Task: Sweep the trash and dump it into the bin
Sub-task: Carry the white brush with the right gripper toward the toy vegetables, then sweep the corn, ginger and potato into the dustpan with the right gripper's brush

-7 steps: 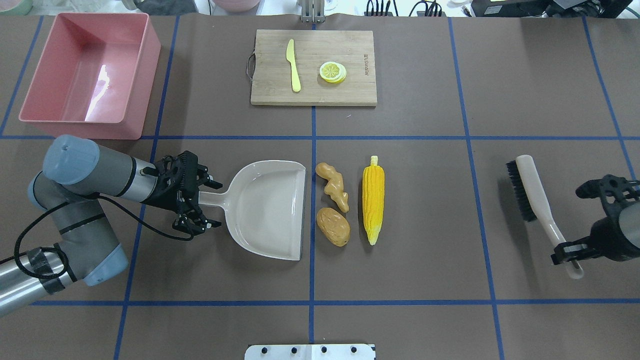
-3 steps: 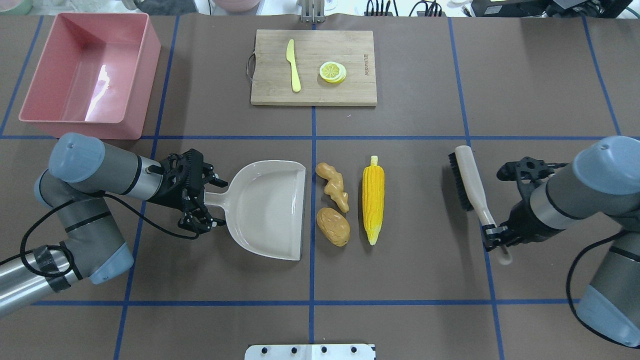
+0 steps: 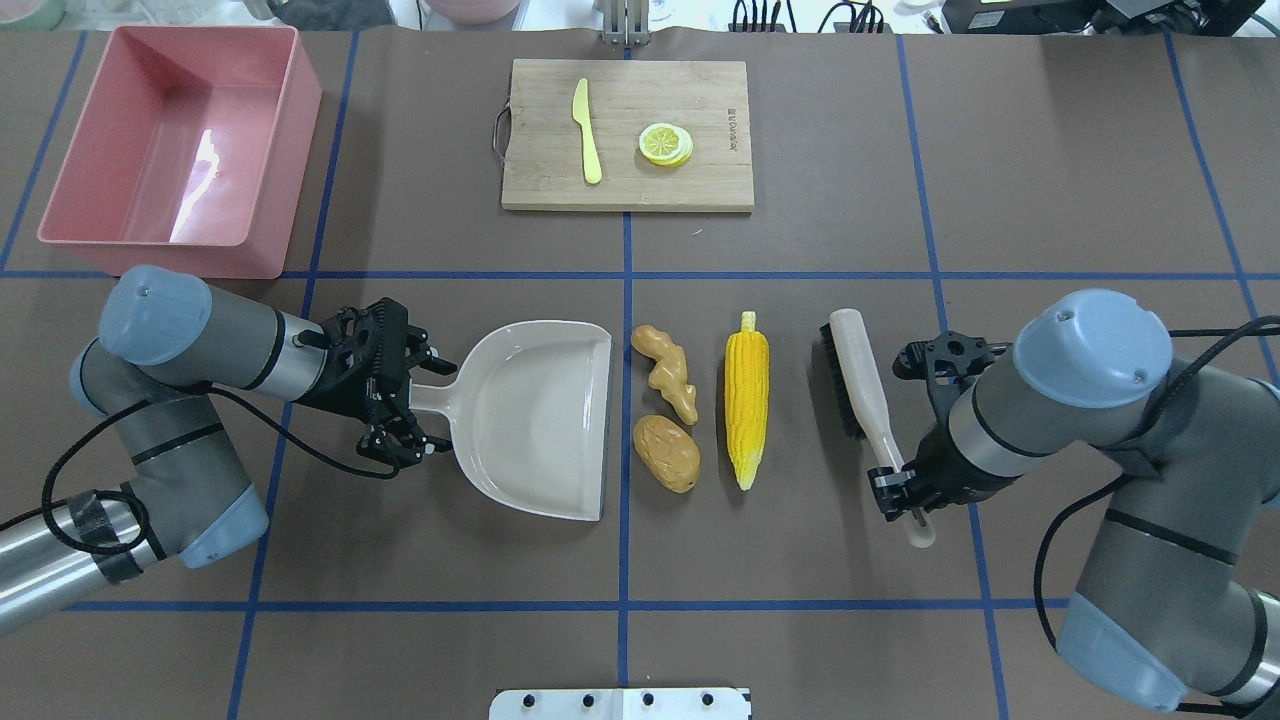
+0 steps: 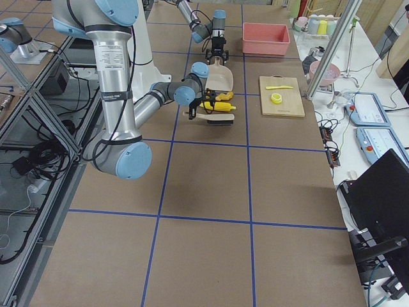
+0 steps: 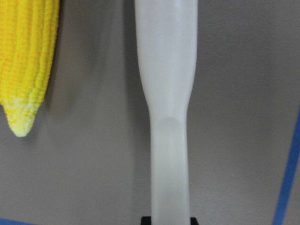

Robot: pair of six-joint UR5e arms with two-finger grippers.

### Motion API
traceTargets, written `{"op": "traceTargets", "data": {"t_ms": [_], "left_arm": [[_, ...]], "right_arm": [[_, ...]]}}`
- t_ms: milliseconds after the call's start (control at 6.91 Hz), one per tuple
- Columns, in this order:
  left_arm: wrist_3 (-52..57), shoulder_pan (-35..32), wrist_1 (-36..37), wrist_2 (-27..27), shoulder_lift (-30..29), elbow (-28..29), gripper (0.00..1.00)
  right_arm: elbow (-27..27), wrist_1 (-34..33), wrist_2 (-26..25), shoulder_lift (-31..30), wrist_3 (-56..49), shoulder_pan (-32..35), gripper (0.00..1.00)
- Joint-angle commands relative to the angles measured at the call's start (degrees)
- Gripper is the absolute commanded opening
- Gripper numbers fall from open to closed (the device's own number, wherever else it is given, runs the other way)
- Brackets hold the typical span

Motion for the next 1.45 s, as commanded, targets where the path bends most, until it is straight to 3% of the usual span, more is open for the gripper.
{"op": "traceTargets", "data": {"t_ms": [0,289,724,1303], "left_arm": [[0.0,0.0,0.1,0.0,0.0,0.0,0.97],[0.0,0.0,0.1,0.0,-0.2,0.0,0.97],[0.1,0.0,0.1,0.0,-0.2,-0.1,0.97],[0.1,0.0,0.1,0.0,-0.2,-0.1,0.97]], "right_arm": [[-1.6,-5.6,-2.7,8.2,4.7,-4.8,0.0],[-2.5,-6.8,-2.9,10.6,4.9,-5.3,0.0],[-8.9,-6.9,-3.9,18.0,6.5,-5.8,0.0],[-11.5,-9.4,-3.9,24.3,8.1,-6.9,0.0]]}}
